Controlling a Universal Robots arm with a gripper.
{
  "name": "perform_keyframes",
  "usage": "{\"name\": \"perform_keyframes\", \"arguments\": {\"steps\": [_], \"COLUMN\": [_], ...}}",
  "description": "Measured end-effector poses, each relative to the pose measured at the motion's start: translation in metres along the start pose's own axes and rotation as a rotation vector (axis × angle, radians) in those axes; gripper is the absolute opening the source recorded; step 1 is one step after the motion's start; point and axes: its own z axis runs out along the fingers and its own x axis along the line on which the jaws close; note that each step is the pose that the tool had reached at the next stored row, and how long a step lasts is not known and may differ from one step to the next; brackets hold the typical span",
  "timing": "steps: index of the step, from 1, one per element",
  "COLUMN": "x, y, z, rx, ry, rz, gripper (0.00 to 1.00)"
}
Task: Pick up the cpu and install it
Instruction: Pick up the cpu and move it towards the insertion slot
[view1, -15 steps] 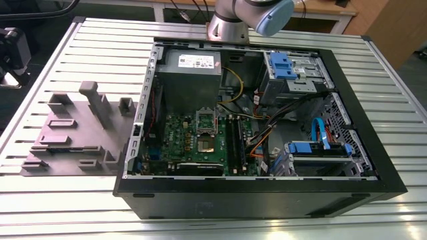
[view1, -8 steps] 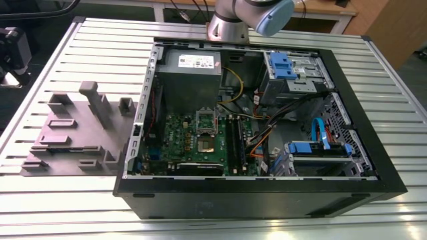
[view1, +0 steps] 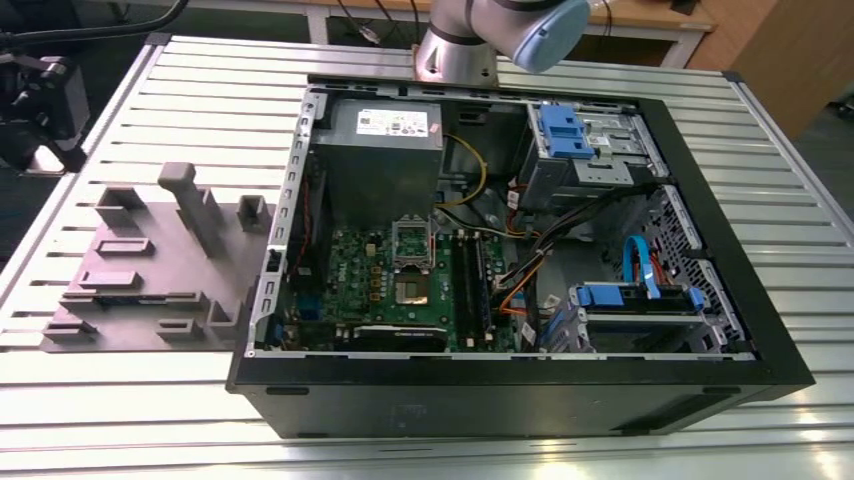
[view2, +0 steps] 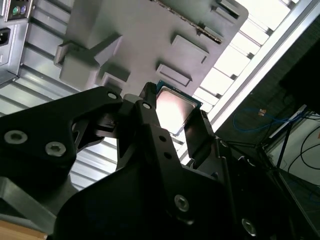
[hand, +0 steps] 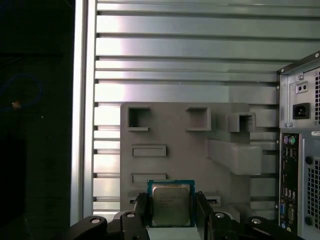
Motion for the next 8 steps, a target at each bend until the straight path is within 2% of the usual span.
{"name": "perform_keyframes", "arguments": {"steps": [8], "x": [-0.0244], "y": [0.0002], "z": [0.0006], "rx": [0.0000], "ry": [0.0000], "rz": [0.000], "gripper": [0.47]}}
